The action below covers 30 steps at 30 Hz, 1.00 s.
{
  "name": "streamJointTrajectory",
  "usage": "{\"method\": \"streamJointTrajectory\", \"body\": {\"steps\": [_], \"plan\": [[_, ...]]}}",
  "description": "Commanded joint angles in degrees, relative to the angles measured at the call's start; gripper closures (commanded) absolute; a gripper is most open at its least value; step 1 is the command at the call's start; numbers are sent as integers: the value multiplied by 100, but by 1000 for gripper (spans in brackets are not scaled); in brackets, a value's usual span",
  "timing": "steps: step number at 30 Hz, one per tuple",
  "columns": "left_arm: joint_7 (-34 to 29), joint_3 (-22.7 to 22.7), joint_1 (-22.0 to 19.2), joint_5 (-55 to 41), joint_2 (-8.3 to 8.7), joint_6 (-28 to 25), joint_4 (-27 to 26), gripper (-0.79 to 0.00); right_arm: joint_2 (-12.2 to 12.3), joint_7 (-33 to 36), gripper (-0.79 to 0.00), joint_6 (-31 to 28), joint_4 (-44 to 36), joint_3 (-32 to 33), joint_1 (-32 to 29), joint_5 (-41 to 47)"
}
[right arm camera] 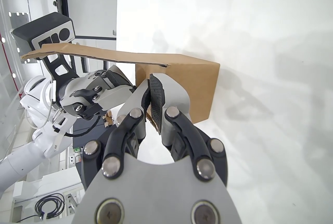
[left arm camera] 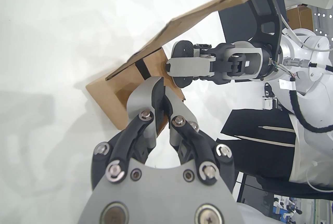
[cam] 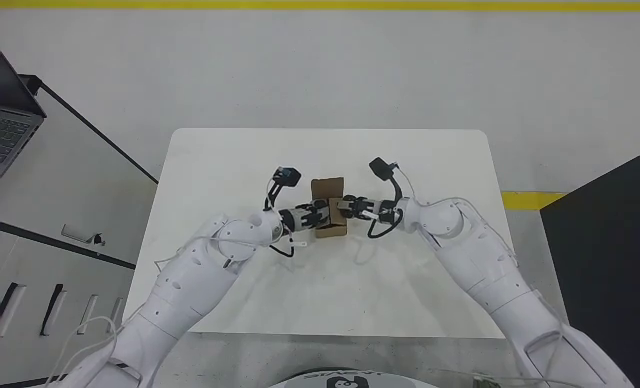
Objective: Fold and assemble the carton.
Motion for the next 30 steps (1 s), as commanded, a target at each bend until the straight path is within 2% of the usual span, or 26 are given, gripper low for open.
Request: {"method": "streamJointTrajectory", "body": {"steps": [1,30], "plan": [[13,-12,8,-5,-1,-24,-17,0,-1,5,0,-23,-21,10,4,7],[-80,-124,56,40,-24,-78,-9,0,-59,112,0,19,83,-64,97,-44]]}}
